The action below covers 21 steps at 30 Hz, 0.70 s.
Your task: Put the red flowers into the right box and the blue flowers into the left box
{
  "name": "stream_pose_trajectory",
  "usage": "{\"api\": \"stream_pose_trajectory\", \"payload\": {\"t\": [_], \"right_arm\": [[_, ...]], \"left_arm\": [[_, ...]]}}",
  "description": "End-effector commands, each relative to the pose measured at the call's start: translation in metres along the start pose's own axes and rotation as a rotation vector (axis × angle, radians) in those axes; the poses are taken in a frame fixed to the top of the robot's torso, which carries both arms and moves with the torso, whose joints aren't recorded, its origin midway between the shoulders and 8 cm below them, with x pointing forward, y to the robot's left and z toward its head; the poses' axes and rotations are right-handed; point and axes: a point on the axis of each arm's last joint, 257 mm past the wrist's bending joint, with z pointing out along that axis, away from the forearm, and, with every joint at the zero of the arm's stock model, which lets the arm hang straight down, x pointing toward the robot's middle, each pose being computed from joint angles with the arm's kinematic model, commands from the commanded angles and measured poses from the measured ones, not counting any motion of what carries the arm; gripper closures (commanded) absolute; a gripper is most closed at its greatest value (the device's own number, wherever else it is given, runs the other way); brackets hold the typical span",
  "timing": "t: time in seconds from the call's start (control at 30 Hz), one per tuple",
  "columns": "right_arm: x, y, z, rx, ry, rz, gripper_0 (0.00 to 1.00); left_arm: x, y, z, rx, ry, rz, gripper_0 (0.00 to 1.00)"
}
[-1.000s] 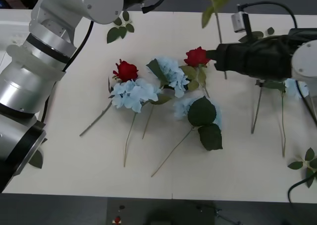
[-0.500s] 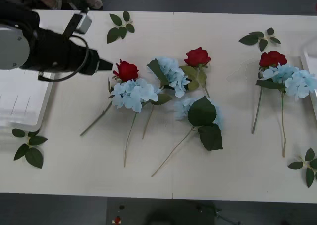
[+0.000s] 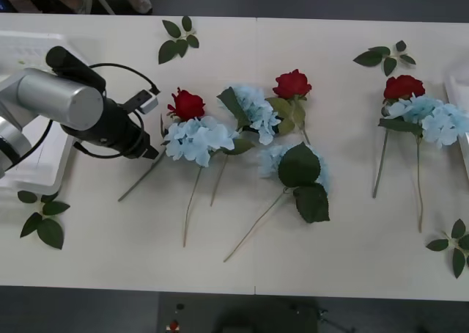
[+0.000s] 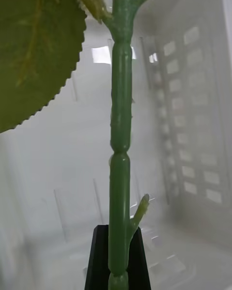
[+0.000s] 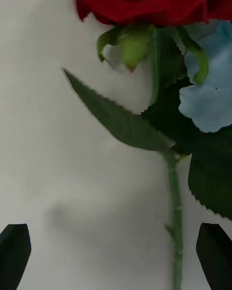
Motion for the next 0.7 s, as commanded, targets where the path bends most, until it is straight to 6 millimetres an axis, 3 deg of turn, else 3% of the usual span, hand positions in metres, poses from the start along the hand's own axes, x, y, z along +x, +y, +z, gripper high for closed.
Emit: {"api": "stream_pose_trajectory", "payload": {"t": [0.03, 0.17, 0.4, 0.43, 0.47, 0.5, 0.57, 0.7], "right_arm": [[-0.002, -0.031, 0.014, 0.091, -0.036, -0.054, 1.00], [0.016, -0.046, 0.025, 0.114, -0.008, -0.026, 1.00], [0.017, -0.039, 0.038, 0.108, -0.043, -0.024, 1.00], [0.015, -0.038, 0.039, 0.107, -0.050, -0.027, 0.91], [0.013, -0.038, 0.039, 0.106, -0.061, -0.032, 0.71], [0.012, -0.038, 0.039, 0.105, -0.065, -0.033, 0.56], [0.008, -0.037, 0.038, 0.104, -0.077, -0.038, 0.39], [0.008, -0.037, 0.038, 0.103, -0.080, -0.048, 0.31]], "left_arm": [[-0.029, 0.002, -0.002, -0.050, 0.000, 0.095, 0.00], [-0.029, -0.007, 0.004, -0.046, 0.023, 0.129, 0.00], [-0.020, -0.013, 0.013, -0.063, 0.058, 0.176, 0.00], [-0.019, -0.013, 0.014, -0.066, 0.061, 0.180, 0.08], [-0.018, -0.014, 0.017, -0.067, 0.066, 0.179, 0.17], [-0.016, -0.015, 0.019, -0.067, 0.072, 0.177, 0.23], [-0.014, -0.017, 0.024, -0.063, 0.082, 0.167, 0.33], [-0.009, -0.022, 0.032, -0.054, 0.098, 0.152, 0.57]]}}
